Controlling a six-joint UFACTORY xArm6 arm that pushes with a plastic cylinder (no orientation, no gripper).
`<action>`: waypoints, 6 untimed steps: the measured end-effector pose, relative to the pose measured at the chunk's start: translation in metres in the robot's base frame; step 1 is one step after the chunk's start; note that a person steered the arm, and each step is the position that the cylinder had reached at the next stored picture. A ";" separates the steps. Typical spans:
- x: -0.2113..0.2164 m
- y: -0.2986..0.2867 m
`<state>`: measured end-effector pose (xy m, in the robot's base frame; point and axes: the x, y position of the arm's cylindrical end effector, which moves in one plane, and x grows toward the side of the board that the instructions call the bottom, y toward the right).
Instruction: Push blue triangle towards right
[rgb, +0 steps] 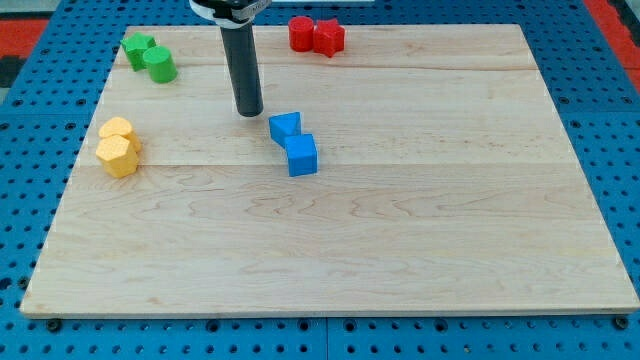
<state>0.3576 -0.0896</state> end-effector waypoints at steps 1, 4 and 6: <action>0.000 0.000; 0.000 -0.009; 0.043 -0.007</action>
